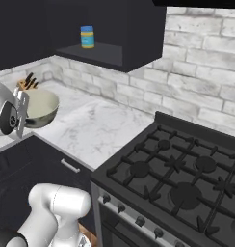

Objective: Pick the mug and place it in the sink. Pick the bowl and place it in the open cabinet and then close the cabinet.

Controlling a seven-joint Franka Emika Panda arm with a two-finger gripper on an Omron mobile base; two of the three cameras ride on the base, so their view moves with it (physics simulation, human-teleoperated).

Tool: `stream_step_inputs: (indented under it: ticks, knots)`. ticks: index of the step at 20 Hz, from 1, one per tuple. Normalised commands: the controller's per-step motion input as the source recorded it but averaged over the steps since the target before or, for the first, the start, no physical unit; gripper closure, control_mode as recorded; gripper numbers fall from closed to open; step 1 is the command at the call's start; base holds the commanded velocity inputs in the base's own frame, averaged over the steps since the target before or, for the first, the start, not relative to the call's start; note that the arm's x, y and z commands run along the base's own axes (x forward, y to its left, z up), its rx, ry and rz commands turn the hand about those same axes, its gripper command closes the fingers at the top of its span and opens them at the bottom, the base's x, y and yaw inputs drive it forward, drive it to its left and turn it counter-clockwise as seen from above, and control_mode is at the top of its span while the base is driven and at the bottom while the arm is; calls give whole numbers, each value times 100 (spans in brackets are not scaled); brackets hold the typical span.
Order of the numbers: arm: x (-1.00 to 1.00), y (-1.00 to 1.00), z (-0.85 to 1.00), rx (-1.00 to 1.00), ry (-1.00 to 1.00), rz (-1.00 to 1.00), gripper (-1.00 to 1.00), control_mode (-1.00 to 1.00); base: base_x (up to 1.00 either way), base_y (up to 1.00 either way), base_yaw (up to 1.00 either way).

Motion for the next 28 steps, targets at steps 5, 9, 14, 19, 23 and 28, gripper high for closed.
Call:
stream_step_inputs:
  ticks: [5, 9, 14, 19, 23, 28]
  knots:
    - [0, 0, 0, 0, 0, 0, 100, 100, 95, 76, -3]
    - [0, 0, 0, 0, 0, 0, 100, 100, 73, 57, -7]
    - [0, 0, 0, 0, 0, 0, 100, 100, 44, -3, -4]
    - [0, 0, 0, 0, 0, 0, 100, 100, 60, -54, -2]
    - [0, 0, 0, 0, 0, 0, 100, 100, 100, 41, -5]
    - [0, 0, 0, 0, 0, 0, 100, 100, 92, 77, -3]
